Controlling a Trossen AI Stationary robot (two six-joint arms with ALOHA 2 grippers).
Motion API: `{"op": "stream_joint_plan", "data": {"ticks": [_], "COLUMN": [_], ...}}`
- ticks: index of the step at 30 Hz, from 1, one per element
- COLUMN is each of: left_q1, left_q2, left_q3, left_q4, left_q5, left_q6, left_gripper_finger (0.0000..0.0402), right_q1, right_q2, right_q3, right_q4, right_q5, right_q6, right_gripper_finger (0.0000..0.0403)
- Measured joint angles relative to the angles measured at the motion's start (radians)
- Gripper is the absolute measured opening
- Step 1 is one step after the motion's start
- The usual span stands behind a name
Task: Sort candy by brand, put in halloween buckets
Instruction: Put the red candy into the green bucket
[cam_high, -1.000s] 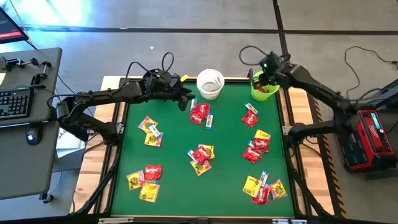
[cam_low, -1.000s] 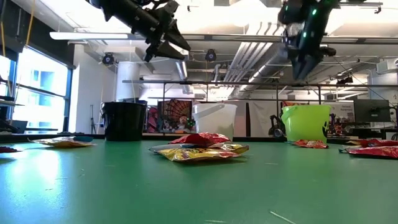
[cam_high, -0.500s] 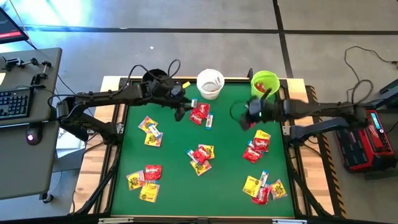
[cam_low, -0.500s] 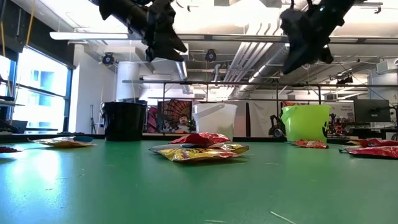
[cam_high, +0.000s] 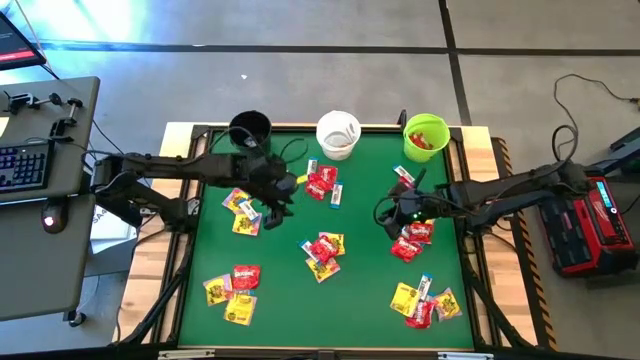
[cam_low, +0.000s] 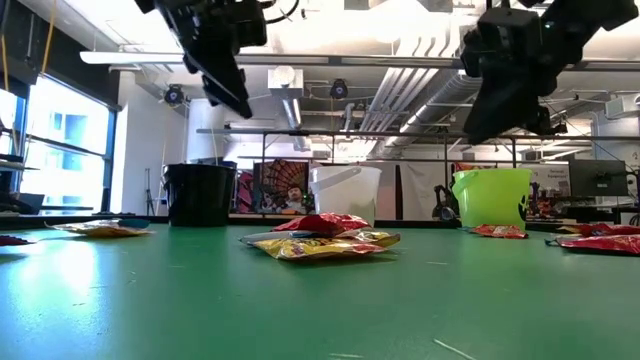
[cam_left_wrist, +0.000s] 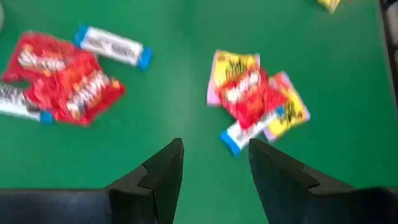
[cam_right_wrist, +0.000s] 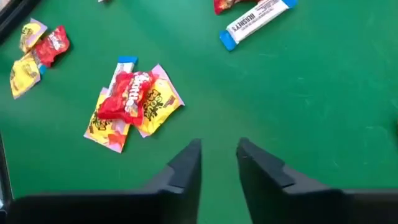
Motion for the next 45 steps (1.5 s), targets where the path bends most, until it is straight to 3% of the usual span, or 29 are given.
{"op": "stream_joint_plan", "data": {"ticks": [5, 11, 15, 24, 32, 38, 45], "left_q1": [-0.017, 0.031, 0.081, 0.179, 0.217, 0.220, 0.220], "left_q2": [0.050, 0.167, 0.257, 0.399, 0.479, 0.487, 0.487], "left_q3": [0.001, 0.001, 0.001, 0.000, 0.000, 0.000, 0.000], "left_q4": [0.031, 0.199, 0.295, 0.311, 0.332, 0.364, 0.393], "left_q5": [-0.112, -0.202, -0.201, -0.158, -0.120, -0.120, -0.093], "left_q6": [-0.121, -0.238, -0.148, 0.115, 0.203, 0.216, 0.243], "left_gripper_finger": [0.0175, 0.0185, 0.0201, 0.0216, 0.0213, 0.0175, 0.0084], "right_q1": [0.000, -0.002, -0.002, -0.002, -0.002, -0.002, -0.002], "right_q2": [0.000, 0.000, 0.000, 0.000, 0.000, 0.000, 0.000], "right_q3": [-0.004, -0.004, -0.004, -0.004, -0.004, -0.004, -0.004], "right_q4": [0.003, 0.008, 0.012, 0.032, 0.033, 0.032, 0.032], "right_q5": [0.056, 0.132, 0.156, 0.166, 0.179, 0.196, 0.203], "right_q6": [-0.058, -0.073, -0.072, -0.061, -0.025, 0.003, 0.003], "right_gripper_finger": [0.0151, 0.0169, 0.0169, 0.0169, 0.0169, 0.0169, 0.0169]}}
